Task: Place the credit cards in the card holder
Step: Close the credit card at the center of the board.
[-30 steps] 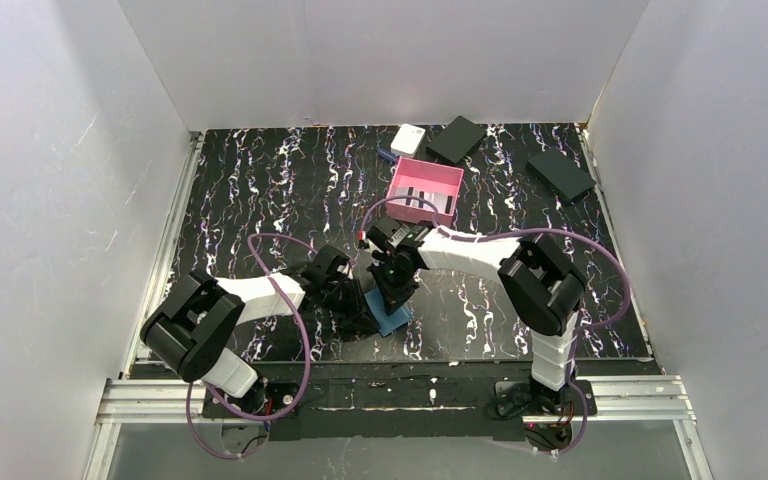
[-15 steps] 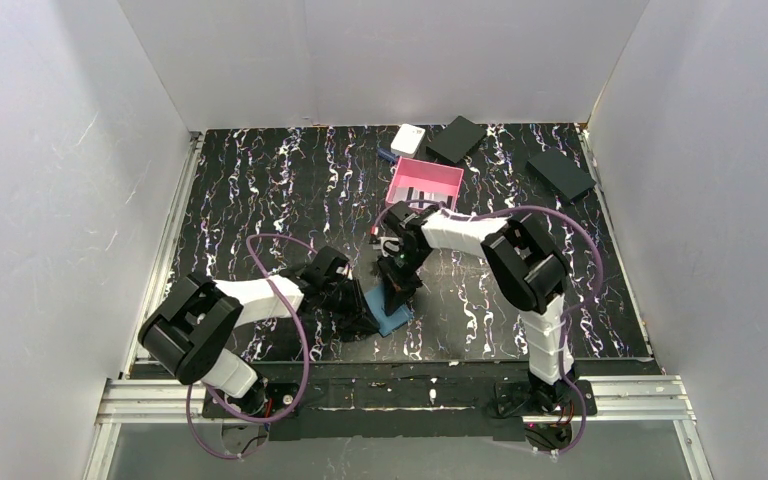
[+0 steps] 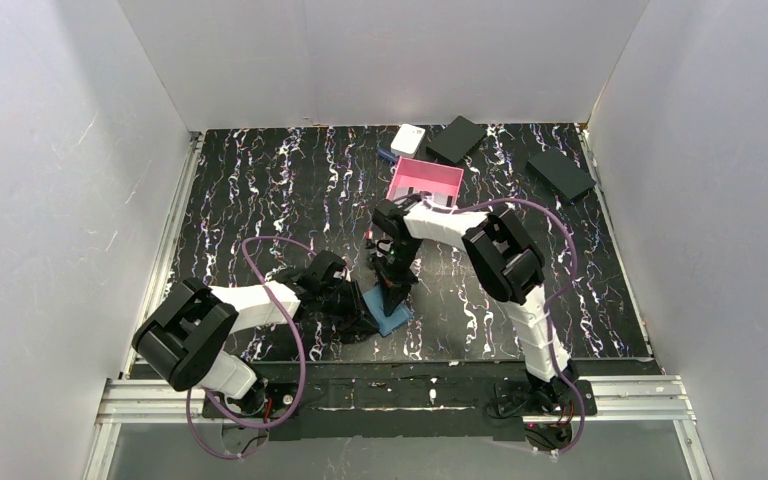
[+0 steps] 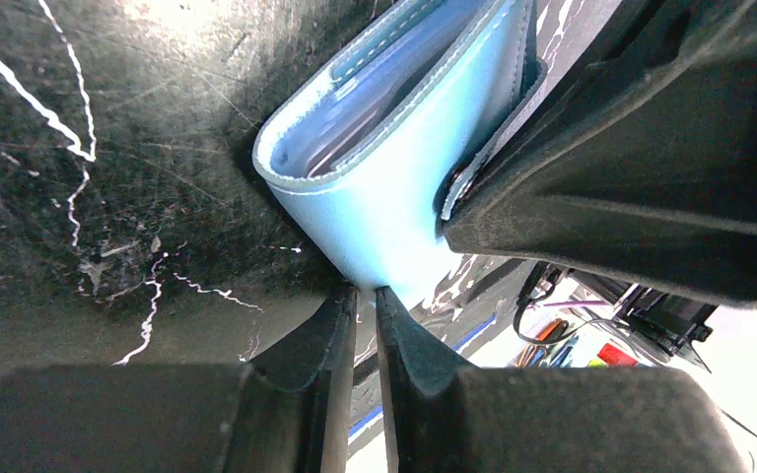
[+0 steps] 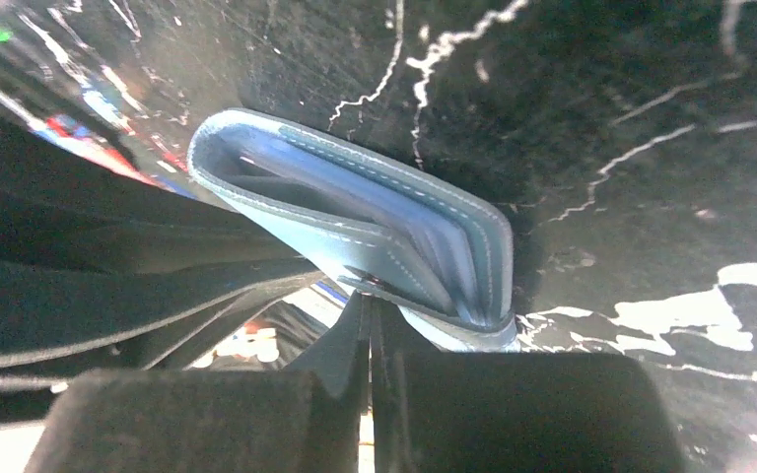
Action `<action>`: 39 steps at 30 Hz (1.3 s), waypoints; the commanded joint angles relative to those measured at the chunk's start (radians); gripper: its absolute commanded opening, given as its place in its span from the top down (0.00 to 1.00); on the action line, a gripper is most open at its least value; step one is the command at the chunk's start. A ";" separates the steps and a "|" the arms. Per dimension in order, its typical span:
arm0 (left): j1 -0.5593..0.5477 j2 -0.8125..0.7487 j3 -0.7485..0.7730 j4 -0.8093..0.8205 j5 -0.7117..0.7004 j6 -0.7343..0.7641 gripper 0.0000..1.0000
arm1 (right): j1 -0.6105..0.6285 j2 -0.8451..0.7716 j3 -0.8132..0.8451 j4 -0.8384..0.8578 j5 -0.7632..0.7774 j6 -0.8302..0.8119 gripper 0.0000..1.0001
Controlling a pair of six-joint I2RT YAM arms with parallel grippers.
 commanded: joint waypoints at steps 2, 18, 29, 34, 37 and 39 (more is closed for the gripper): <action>-0.002 -0.044 -0.012 0.016 -0.051 0.012 0.88 | 0.063 0.237 0.059 0.109 0.626 -0.122 0.98; -0.002 -0.150 -0.055 0.010 -0.050 0.002 0.88 | 0.085 0.269 0.281 -0.002 0.584 -0.280 0.80; -0.001 -0.316 0.011 -0.238 -0.139 0.076 0.85 | 0.086 -0.226 0.171 0.042 0.464 -0.234 0.48; -0.001 -0.377 0.010 -0.305 -0.152 0.090 0.85 | 0.077 -0.323 0.072 0.022 0.486 -0.225 0.48; -0.001 -0.411 0.005 -0.333 -0.163 0.092 0.84 | 0.073 -0.385 -0.041 0.149 0.475 -0.215 0.54; -0.001 -0.429 0.006 -0.350 -0.171 0.092 0.84 | 0.070 -0.396 -0.091 0.234 0.423 -0.195 0.65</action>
